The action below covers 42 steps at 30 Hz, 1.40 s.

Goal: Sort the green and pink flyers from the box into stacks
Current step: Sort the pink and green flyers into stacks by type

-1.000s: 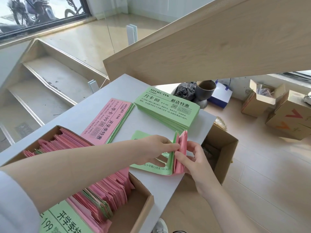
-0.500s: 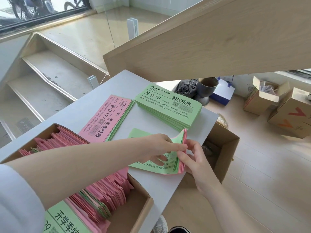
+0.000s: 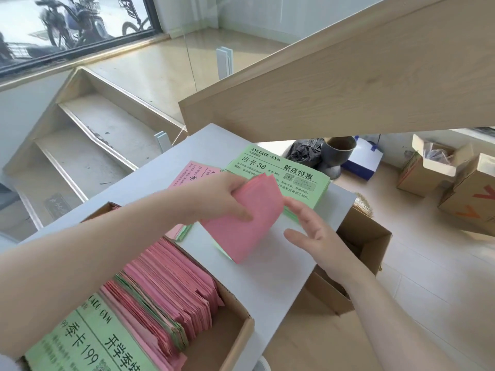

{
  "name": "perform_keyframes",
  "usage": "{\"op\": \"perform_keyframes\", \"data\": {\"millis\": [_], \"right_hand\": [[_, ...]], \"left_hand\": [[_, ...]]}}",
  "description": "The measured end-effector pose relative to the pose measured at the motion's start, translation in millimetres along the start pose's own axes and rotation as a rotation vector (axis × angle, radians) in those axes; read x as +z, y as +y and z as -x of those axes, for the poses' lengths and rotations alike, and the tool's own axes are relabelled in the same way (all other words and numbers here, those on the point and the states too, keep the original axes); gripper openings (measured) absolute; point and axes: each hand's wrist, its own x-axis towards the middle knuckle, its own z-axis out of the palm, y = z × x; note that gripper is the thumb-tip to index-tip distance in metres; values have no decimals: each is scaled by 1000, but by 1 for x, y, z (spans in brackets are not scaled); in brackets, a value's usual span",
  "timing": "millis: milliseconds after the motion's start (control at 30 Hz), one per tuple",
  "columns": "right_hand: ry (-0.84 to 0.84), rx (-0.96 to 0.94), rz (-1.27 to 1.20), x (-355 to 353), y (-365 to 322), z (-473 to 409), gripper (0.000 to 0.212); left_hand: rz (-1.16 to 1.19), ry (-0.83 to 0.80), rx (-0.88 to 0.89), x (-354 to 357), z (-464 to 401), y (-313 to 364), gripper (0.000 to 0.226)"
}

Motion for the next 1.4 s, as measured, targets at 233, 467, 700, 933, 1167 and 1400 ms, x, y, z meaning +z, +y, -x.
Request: {"op": "perform_keyframes", "data": {"millis": [233, 467, 700, 933, 1167, 1400], "right_hand": [[166, -155, 269, -5, -53, -29, 17], [57, -137, 661, 2, -71, -29, 72], [32, 60, -148, 12, -53, -36, 50], [70, 71, 41, 32, -40, -42, 15], [137, -190, 604, 19, -49, -36, 27], [214, -547, 827, 24, -58, -29, 42]], "left_hand": [[91, 210, 238, -38, 27, 9, 26], [451, 167, 60, -31, 25, 3, 21], [653, -35, 39, -43, 34, 8, 11], [129, 90, 68, -37, 25, -18, 24], [37, 241, 407, -34, 19, -38, 21], [-200, 432, 723, -25, 12, -36, 25]]}}
